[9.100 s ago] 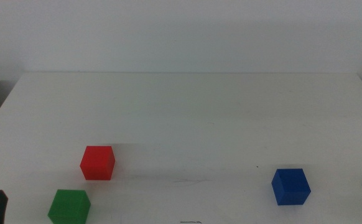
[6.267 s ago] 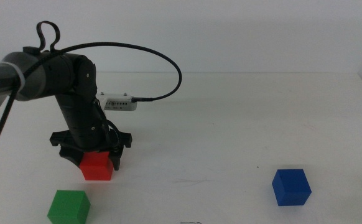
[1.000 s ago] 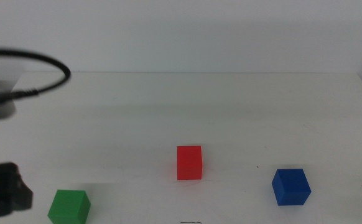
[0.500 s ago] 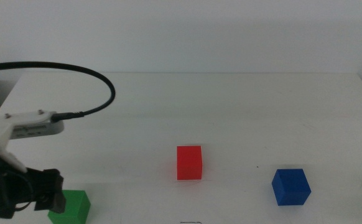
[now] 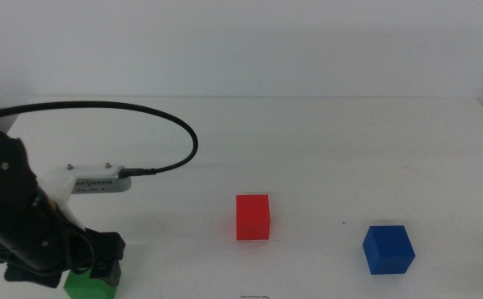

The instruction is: Stack red cubes first, then green, then blue cubes in a specific spot.

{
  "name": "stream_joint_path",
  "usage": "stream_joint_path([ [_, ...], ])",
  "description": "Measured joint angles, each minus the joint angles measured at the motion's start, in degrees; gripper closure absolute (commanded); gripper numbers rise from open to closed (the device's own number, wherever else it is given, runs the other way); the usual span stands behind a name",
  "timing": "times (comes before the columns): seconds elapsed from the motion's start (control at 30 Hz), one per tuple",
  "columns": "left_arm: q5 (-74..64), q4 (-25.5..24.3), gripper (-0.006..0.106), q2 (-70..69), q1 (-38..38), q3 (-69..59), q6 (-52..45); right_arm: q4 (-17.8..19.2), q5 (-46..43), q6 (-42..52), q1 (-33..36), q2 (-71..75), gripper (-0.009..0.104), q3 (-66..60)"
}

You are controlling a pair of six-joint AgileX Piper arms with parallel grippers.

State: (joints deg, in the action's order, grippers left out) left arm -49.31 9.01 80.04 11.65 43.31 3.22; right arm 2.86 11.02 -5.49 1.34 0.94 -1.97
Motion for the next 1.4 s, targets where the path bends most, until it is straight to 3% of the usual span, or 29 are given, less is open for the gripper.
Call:
stream_joint_path([
  [0.27,3.8,-0.1,0.007,5.4,0.1,0.0,-0.2,0.0,0.0,0.0,0.0,0.0,0.023,0.0],
  [0.47,5.7,-0.1,0.018,7.2,0.0,0.0,-0.3,0.0,0.0,0.0,0.0,0.0,0.023,0.0],
  [0.73,6.5,-0.1,0.057,9.1,0.1,0.0,-0.4,0.0,0.0,0.0,0.0,0.0,0.023,0.0],
  [0.77,6.4,-0.1,0.077,9.1,0.1,0.1,-0.5,0.0,0.0,0.0,0.0,0.0,0.023,0.0],
  [0.9,2.4,0.1,0.089,7.3,0.1,2.4,-0.1,0.0,0.0,0.0,0.0,0.0,0.023,0.0],
  [1.07,-3.1,-0.6,0.091,4.7,1.9,9.7,3.9,0.0,0.0,0.0,0.0,0.0,0.023,0.0],
  [1.4,-16.8,-6.9,0.091,14.8,17.9,35.3,23.2,0.0,0.0,0.0,0.0,0.0,0.023,0.0],
])
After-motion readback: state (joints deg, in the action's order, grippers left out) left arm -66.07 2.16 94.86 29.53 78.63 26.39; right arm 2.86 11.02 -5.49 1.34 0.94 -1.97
